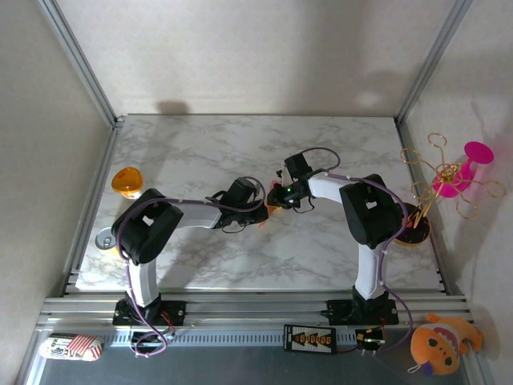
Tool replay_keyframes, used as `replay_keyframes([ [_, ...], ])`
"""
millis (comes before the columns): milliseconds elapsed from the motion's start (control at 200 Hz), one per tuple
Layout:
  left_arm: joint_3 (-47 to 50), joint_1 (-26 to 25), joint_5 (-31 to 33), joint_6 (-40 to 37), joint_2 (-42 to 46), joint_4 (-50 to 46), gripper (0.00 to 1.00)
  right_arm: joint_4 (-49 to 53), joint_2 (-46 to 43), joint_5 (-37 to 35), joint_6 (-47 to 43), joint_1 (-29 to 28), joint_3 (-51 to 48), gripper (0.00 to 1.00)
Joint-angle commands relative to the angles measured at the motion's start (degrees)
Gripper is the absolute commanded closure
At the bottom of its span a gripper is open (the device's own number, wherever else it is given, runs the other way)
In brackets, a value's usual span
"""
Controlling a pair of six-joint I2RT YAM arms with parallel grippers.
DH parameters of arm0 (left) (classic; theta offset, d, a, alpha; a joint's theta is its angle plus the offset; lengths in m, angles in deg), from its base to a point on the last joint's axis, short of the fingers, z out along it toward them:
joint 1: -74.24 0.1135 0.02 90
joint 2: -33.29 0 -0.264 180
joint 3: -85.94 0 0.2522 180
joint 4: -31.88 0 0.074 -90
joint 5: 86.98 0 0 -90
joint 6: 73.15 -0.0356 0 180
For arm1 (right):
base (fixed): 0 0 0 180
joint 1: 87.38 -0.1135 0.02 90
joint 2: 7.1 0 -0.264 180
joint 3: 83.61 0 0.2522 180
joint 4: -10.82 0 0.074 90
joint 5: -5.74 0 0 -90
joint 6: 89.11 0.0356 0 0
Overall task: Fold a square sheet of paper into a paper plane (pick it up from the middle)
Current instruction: Fold the wing for the fifth time at the center of the table.
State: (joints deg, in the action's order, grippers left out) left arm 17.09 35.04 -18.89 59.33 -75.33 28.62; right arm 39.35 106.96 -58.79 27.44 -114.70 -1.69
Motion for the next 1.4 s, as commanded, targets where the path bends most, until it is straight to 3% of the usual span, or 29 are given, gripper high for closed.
replay_keyframes([
  [0,-1.25,-0.27,2.12,0.99,-0.93,0.33,1.0,3.42,5.04,-10.36,-0.29,0.3,-2.05,0.81],
  [356,0.6,-0.35,5.42,0.52,-1.71,-3.72,1.0,0.37,-2.12,-6.93,-0.41,0.33,0.75,0.8],
  [631,0.83,-0.44,5.74,0.68,-1.77,-4.09,1.0,-2.39,-8.37,-5.69,0.04,-0.24,-4.72,0.83],
  [981,0.38,-0.48,5.45,0.41,-2.21,-4.53,1.0,-3.28,-5.42,-1.65,0.31,-1.43,-4.6,0.96],
  [1392,-0.01,-0.6,5.54,0.45,-2.13,-5.03,1.0,-3.73,-2.8,1.61,-0.51,-2.16,-4.32,0.98],
])
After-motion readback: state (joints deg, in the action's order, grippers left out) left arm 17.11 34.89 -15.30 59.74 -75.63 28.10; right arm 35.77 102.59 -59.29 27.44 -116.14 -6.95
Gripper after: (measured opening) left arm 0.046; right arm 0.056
